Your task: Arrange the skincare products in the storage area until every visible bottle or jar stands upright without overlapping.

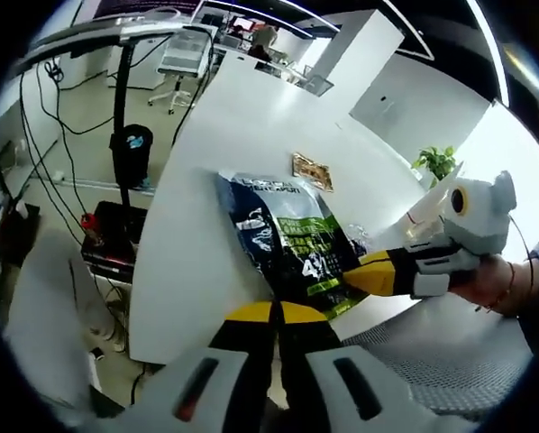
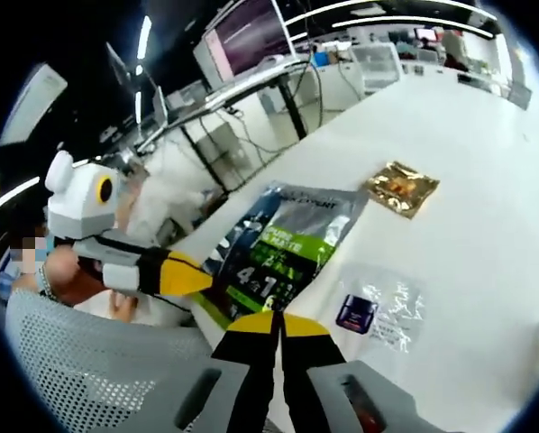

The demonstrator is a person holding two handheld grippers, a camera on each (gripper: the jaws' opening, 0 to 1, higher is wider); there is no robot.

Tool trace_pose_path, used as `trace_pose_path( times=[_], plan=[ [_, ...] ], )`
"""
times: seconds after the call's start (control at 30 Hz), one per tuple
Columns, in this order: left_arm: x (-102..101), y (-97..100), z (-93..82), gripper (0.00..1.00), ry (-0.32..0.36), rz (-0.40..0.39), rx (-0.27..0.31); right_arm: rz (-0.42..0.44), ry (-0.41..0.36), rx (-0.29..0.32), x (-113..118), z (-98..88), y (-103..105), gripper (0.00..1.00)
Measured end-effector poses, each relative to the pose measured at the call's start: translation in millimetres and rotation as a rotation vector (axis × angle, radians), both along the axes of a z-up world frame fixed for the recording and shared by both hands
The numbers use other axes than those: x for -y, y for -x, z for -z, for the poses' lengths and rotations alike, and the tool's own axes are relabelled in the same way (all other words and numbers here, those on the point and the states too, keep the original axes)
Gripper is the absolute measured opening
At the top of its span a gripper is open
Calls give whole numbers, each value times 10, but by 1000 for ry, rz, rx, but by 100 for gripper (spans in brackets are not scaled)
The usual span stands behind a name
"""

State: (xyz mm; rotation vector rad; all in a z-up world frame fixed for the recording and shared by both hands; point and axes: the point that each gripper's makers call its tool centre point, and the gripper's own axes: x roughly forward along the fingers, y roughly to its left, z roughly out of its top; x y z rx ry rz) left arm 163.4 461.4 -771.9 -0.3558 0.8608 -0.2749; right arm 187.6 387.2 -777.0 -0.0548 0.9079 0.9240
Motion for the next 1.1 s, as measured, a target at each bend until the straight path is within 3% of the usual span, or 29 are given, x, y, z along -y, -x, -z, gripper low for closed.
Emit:
trace_pose_path(
  times=[0.1,0.27,0.33,0.57,0.67,0.73,0.97,1.03,1.1],
  plan=[
    [-3,-10,4,0,-43,41,-11,-59,45,64,-2,-1,-6,0],
    [-2,-15,11,0,-53,46,5,-61,56,81,-2,-1,-1,0],
    [-9,-17,13,0,-28,13,-7,-44,52,71,0,0,-4,0],
    [-5,-10,13,0,-40,40,14,-58,61,88,-1,-1,-6,0],
    [-13,-13,15,0,3,2,-4,-33,51,60,2,1,-15,0],
    [-6,-15,13,0,-26,45,3,-41,58,61,-4,4,-13,0],
    [-13,-14,15,0,-1,33,-3,-63,33,57,6,6,-17,0],
    [-3,-26,12,0,47,-6,6,-52,-11,21,4,1,-16,0],
    [-17,-35,18,0,71,-33,4,9,-58,-58,11,3,-21,0]
  ],
)
